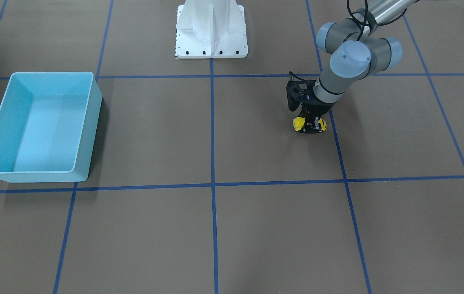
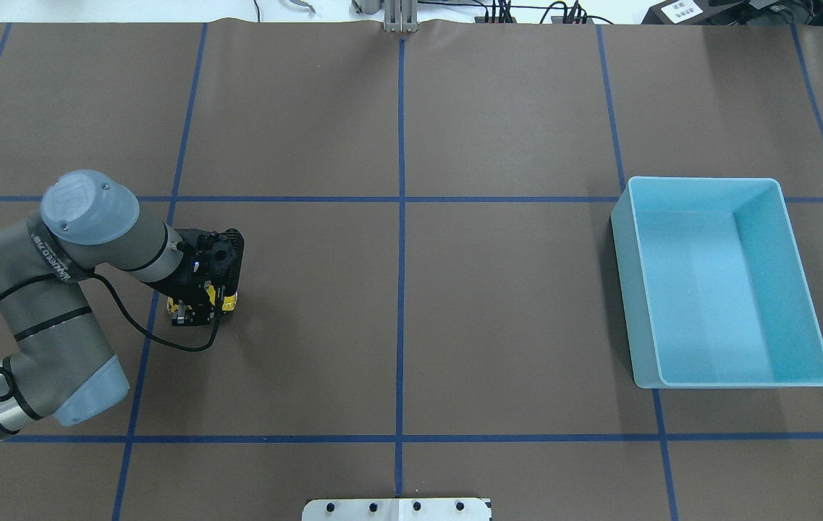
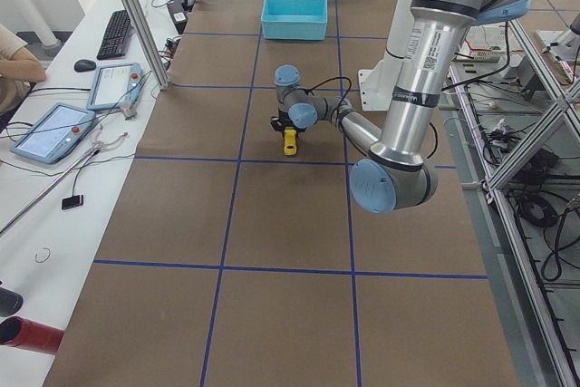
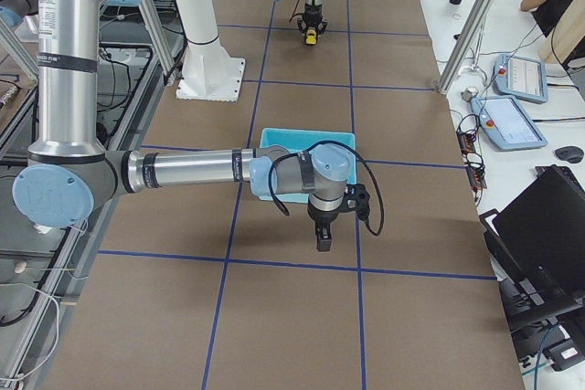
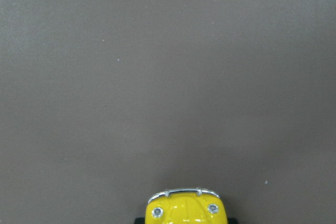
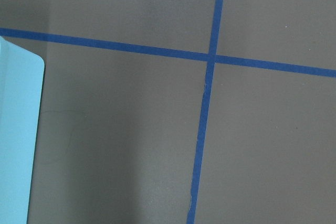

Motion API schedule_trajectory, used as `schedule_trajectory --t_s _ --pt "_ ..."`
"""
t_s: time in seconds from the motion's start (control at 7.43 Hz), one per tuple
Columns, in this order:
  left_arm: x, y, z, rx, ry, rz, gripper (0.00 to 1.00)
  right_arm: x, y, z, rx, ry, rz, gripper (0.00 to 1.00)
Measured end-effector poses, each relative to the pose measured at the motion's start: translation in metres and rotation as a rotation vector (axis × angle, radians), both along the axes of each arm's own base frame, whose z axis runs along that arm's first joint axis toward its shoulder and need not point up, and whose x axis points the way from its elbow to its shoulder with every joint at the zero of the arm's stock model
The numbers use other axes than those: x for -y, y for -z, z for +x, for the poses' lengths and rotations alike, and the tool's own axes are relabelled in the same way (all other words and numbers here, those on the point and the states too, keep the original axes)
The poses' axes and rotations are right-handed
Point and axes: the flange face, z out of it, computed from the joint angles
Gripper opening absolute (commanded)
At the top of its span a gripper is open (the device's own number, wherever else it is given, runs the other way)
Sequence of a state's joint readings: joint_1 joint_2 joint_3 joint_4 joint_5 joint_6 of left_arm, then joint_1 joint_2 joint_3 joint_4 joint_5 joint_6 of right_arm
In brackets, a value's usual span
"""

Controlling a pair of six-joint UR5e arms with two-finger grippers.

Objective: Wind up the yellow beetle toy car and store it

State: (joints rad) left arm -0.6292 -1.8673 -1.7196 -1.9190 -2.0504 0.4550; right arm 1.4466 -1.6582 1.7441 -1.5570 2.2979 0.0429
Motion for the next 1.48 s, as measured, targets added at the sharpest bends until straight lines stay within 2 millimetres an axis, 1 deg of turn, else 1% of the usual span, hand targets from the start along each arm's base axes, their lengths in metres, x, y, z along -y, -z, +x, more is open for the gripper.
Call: schedule_trajectory --t_s 0.81,1.48 --pt "-0.008 -0.02 -0.014 -0.019 -0.008 -0.001 0.35 0.0 0.0 0.0 0.0 0.0 0.0 1.0" --pt "-0.021 -0.034 -0.033 -0.032 -0.01 0.005 0.35 0.0 0.0 0.0 0.0 0.0 0.0 1.0"
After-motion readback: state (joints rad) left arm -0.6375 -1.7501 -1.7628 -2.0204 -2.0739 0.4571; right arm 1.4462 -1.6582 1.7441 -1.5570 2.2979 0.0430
